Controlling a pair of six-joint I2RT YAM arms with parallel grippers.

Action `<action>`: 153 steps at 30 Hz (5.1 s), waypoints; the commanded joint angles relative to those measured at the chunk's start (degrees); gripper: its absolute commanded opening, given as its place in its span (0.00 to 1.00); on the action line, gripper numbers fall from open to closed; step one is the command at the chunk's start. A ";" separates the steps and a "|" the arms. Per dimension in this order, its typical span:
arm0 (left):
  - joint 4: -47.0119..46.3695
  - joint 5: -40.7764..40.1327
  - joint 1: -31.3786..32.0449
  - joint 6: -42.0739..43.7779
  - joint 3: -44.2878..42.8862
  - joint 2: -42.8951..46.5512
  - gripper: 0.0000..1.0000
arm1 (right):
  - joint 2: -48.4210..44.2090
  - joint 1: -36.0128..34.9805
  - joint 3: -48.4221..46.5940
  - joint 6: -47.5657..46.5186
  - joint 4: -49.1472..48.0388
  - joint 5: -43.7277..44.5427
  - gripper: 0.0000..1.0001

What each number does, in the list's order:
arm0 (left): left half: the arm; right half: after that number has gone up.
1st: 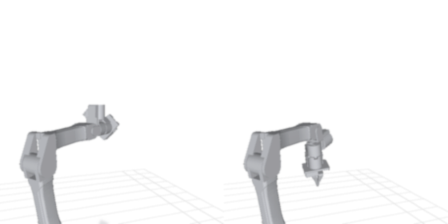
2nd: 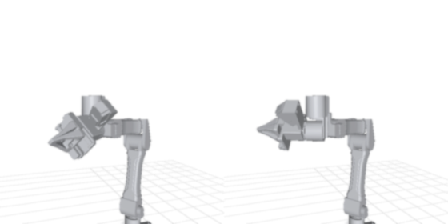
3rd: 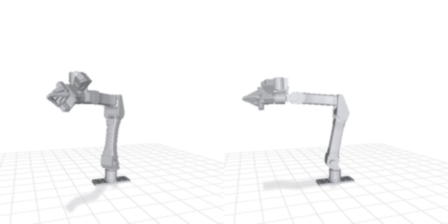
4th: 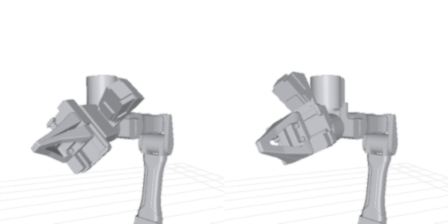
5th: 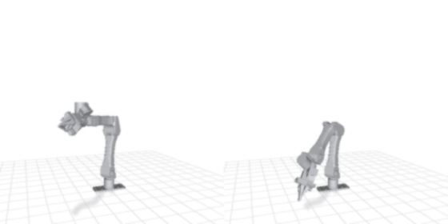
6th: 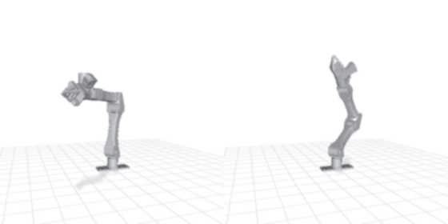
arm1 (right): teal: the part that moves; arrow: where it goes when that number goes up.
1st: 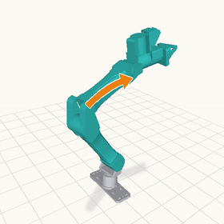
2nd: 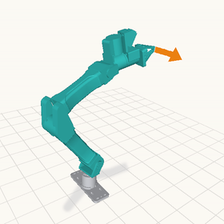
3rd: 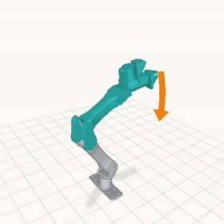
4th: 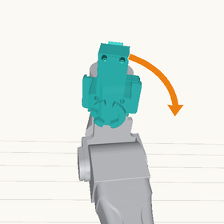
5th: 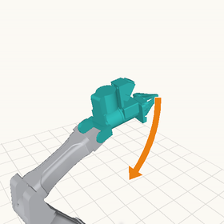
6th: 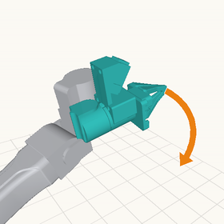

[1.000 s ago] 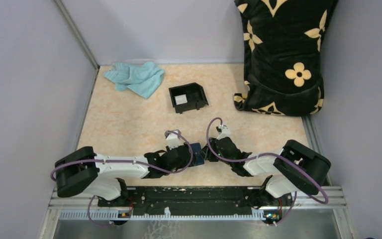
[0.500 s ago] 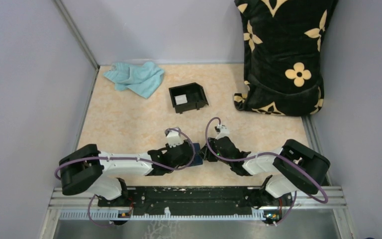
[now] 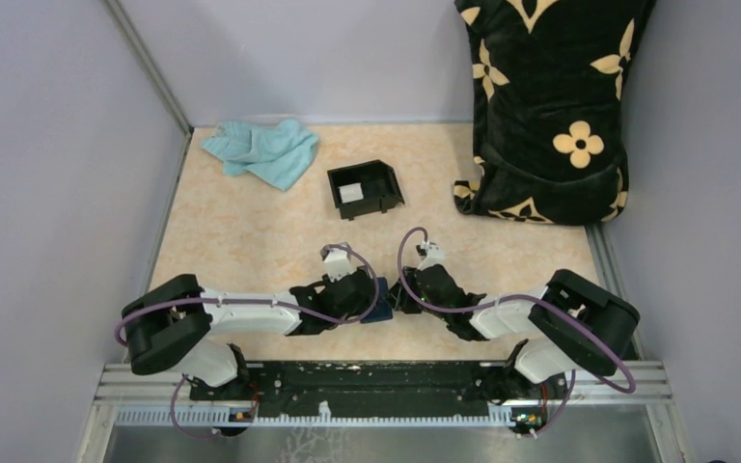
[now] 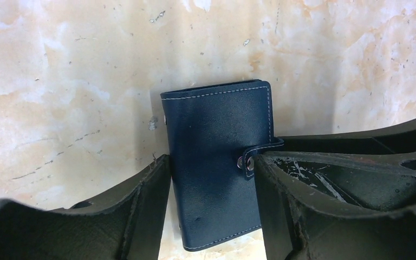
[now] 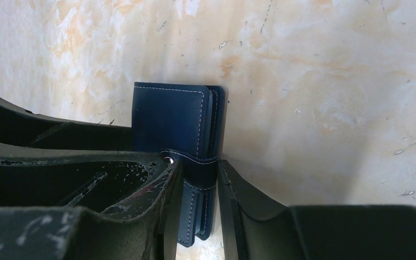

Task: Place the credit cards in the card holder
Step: Close the card holder at the center of the board.

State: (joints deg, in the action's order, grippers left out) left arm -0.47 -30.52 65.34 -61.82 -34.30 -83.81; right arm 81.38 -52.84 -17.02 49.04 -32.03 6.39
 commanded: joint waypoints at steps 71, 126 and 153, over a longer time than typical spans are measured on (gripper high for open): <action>0.65 4.00 3.14 0.78 0.73 -1.10 0.54 | 4.57 -2.03 1.06 -1.58 11.28 -1.05 0.30; 2.60 0.16 4.09 -11.67 4.05 -3.50 0.56 | 1.99 -3.85 2.05 1.72 6.57 -5.43 0.39; 2.15 1.24 4.05 -11.74 4.06 -4.96 0.56 | 5.98 -7.90 1.95 2.41 6.60 -1.38 0.36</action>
State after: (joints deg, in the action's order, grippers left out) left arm -1.65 -37.10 68.64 -72.20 -32.64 -84.95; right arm 83.11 -57.39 -16.86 50.68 -34.92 11.27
